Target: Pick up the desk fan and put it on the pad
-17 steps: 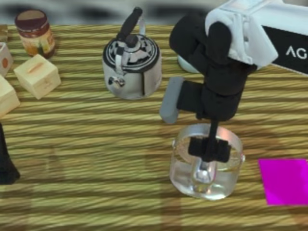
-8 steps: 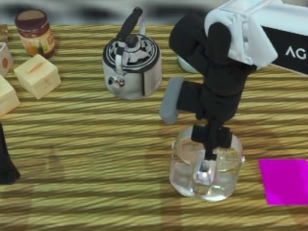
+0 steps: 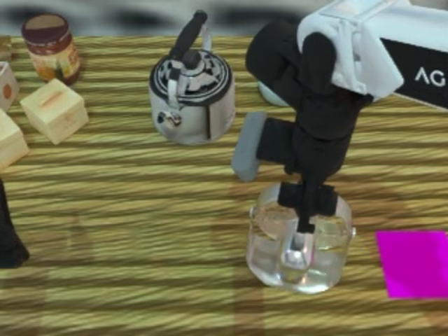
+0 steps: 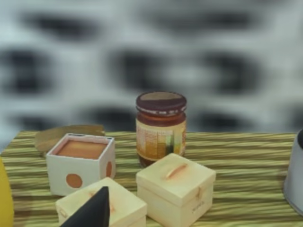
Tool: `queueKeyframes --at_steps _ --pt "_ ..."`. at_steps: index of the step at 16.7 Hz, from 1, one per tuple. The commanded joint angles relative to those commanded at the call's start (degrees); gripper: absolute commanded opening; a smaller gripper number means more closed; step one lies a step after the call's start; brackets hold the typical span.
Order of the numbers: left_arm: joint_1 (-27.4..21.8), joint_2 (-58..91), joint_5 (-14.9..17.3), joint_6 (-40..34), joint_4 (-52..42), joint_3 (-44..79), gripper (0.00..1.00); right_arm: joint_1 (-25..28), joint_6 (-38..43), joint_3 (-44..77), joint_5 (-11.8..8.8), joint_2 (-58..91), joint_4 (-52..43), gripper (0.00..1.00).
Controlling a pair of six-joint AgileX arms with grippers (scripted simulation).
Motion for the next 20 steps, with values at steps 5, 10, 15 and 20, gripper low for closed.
queueKeyframes --at_steps 5,10,15,20 --pt "0.0 0.0 0.0 0.0 0.0 0.0 1.0 -0.06 0.07 2.46 0.01 -0.09 -2.42 0.0" --pt "0.0 0.0 0.0 0.0 0.0 0.0 1.0 0.34 -0.08 10.44 0.01 -0.4 -10.79 0.0" --pt "0.0 0.0 0.0 0.0 0.0 0.0 1.0 0.1 0.03 10.73 0.0 -0.29 -11.07 0.0" --pt "0.0 0.0 0.0 0.0 0.0 0.0 1.0 -0.85 8.9 9.87 -0.12 -2.44 -10.86 0.0"
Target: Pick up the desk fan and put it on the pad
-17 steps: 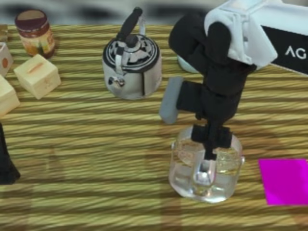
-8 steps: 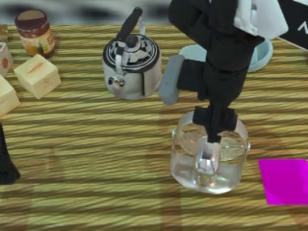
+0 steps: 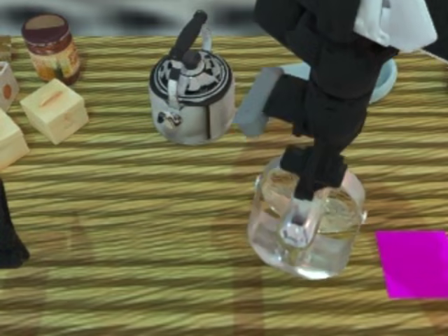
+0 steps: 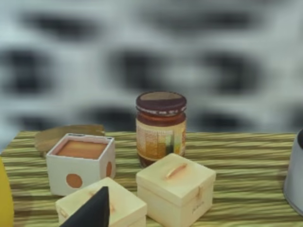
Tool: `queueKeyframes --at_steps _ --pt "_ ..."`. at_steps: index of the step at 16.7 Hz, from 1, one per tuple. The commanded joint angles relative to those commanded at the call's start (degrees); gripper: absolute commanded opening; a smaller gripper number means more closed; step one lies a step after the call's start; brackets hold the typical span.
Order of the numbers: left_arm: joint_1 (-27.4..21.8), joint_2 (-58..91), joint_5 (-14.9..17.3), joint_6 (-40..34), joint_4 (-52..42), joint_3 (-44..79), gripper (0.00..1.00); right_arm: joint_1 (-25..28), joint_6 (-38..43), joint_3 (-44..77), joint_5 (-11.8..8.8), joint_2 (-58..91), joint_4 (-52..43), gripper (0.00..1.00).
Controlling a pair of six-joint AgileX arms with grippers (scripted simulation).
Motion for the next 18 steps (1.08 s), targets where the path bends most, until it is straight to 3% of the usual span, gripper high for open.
queueKeyframes --at_steps 5,15,18 --pt "0.0 0.0 0.0 0.0 0.0 0.0 1.0 -3.05 23.82 -2.48 -0.09 -4.72 0.17 0.0" --pt "0.0 0.0 0.0 0.0 0.0 0.0 1.0 -13.03 93.91 -15.19 0.71 -15.95 -0.77 0.0" --pt "0.0 0.0 0.0 0.0 0.0 0.0 1.0 -16.12 111.69 -19.72 1.04 -19.0 -1.0 0.0"
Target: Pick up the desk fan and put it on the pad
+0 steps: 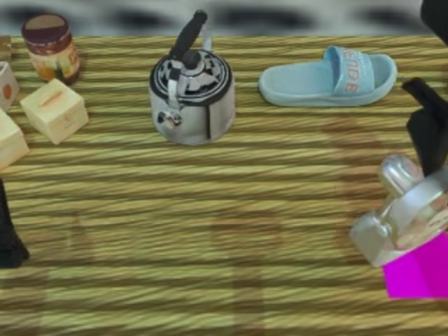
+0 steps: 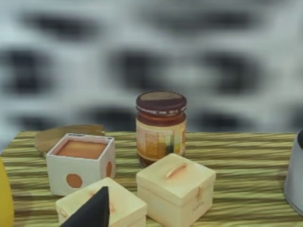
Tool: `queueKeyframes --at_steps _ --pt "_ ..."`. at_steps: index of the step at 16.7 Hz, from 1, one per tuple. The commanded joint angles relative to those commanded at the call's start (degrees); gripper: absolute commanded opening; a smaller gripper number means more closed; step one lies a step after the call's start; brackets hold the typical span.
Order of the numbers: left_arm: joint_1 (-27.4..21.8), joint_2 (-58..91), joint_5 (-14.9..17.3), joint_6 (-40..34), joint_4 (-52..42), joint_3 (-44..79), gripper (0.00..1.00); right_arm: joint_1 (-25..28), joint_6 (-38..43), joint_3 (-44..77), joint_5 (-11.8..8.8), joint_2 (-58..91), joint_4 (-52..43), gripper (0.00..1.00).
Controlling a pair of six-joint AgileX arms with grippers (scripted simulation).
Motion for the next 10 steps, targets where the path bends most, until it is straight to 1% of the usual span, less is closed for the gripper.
queueKeyframes --at_steps 3,5,7,10 --pt "0.0 0.0 0.0 0.0 0.0 0.0 1.0 -2.63 12.92 -3.77 0.24 -2.64 0.04 0.0" --pt "0.0 0.0 0.0 0.0 0.0 0.0 1.0 -3.96 18.58 -5.55 0.33 -3.96 0.12 0.0" --pt "0.0 0.0 0.0 0.0 0.0 0.0 1.0 -4.77 21.68 -6.57 0.38 -4.75 0.18 0.0" --pt "0.0 0.0 0.0 0.0 0.0 0.0 1.0 -5.0 22.48 -6.85 0.39 -4.98 0.21 0.0"
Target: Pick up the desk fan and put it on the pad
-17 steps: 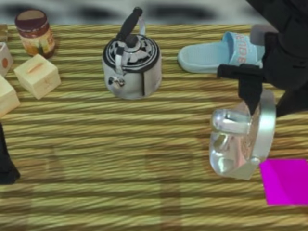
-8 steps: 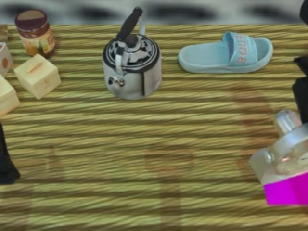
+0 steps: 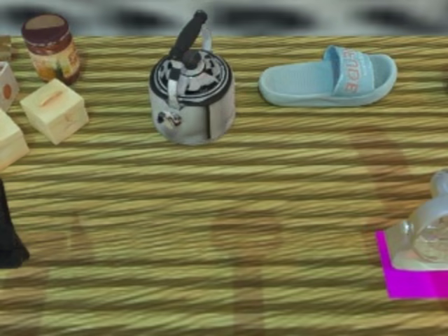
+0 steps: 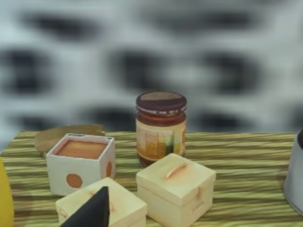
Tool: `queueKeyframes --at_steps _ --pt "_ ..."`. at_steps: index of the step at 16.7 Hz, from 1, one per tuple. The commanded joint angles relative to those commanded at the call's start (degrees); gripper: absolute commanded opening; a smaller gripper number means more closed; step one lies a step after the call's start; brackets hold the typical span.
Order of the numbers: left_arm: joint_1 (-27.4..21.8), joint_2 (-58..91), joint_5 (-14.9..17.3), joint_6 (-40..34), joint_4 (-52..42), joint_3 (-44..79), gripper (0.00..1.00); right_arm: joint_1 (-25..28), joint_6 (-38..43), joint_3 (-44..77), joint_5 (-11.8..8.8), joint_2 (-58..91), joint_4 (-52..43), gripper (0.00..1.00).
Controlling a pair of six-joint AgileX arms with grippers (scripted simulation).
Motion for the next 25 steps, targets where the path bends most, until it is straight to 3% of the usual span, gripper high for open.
queueKeyframes --at_steps 14,25 --pt "0.0 0.0 0.0 0.0 0.0 0.0 1.0 -0.17 -0.16 -7.08 0.0 0.85 7.94 0.0" --pt "0.0 0.0 0.0 0.0 0.0 0.0 1.0 -0.17 -0.16 -7.08 0.0 0.85 7.94 0.83"
